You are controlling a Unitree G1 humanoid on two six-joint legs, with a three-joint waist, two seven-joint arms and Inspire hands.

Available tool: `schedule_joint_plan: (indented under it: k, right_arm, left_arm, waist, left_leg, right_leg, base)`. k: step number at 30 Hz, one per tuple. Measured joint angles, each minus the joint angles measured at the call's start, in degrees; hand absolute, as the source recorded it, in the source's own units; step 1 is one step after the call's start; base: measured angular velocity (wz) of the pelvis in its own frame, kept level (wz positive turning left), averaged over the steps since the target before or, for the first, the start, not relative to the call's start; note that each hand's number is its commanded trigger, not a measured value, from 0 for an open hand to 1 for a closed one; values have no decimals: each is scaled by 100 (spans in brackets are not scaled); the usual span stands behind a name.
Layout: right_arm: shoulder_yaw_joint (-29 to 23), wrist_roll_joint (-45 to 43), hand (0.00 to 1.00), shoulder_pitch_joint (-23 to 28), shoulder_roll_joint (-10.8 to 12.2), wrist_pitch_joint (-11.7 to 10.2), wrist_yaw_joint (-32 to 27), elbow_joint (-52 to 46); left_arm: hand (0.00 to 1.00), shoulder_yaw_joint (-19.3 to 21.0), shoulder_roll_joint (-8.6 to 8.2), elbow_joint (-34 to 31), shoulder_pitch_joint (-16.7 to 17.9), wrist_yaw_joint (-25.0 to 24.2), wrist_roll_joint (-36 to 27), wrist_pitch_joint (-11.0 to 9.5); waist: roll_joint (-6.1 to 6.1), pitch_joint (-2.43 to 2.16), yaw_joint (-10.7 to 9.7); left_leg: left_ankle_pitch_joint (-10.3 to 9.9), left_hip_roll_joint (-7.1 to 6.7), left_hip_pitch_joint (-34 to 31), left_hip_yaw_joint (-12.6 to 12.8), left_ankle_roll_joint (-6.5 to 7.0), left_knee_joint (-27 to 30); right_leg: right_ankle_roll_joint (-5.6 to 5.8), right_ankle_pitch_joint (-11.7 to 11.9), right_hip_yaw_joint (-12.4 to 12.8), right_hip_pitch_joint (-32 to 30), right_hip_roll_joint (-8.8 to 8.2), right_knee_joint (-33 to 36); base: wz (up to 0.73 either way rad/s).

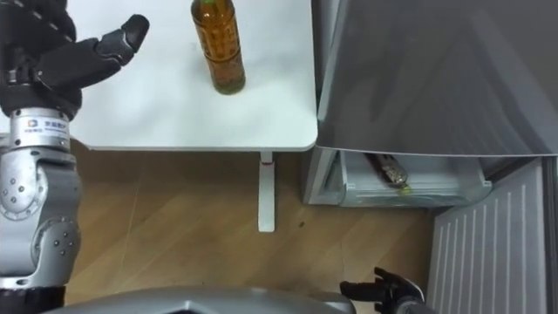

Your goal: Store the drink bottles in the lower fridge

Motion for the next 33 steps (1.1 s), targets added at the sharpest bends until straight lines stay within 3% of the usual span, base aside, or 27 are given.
schedule_joint_plan:
  k: [4,13,17,23,33]
  right_arm:
    - [-1,-7,0,-28,-3,58,60,-6]
    - [16,-44,0,-38,-15,182,49,-62]
    - [31,-45,0,-64,-11,180,29,-47]
    - [90,-45,0,-123,19,178,0,-44]
    - [113,-105,0,-202,23,174,-85,-42]
  left_arm:
    - [0,-69,-1,217,1,-236,-11,195]
    - [0,-254,-2,237,1,-763,-234,596]
    - [0,-274,-21,456,-14,-898,-238,603]
    - [0,-298,-25,593,-36,-947,-243,649]
    - [0,-376,-21,762,-399,-959,-324,647]
  waist:
    - [-23,9,-2]
    - [10,-32,8]
    - [29,-28,-18]
    - [-4,14,-131]
    - [16,43,-215]
  left_leg:
    - [0,2,-29,19,0,0]
    - [0,12,-19,86,0,2]
    - [0,20,20,135,0,2]
    - [0,24,53,183,0,-2]
    - [0,34,48,252,0,-2]
  right_leg:
    - [0,0,5,-31,0,9]
    - [-7,13,55,-57,2,23]
    - [-10,14,111,-48,7,27]
    - [-12,23,180,-53,12,32]
    - [-13,39,243,-92,18,37]
  base:
    - [0]
    - [-3]
    - [-7]
    - [-5]
    - [-2]
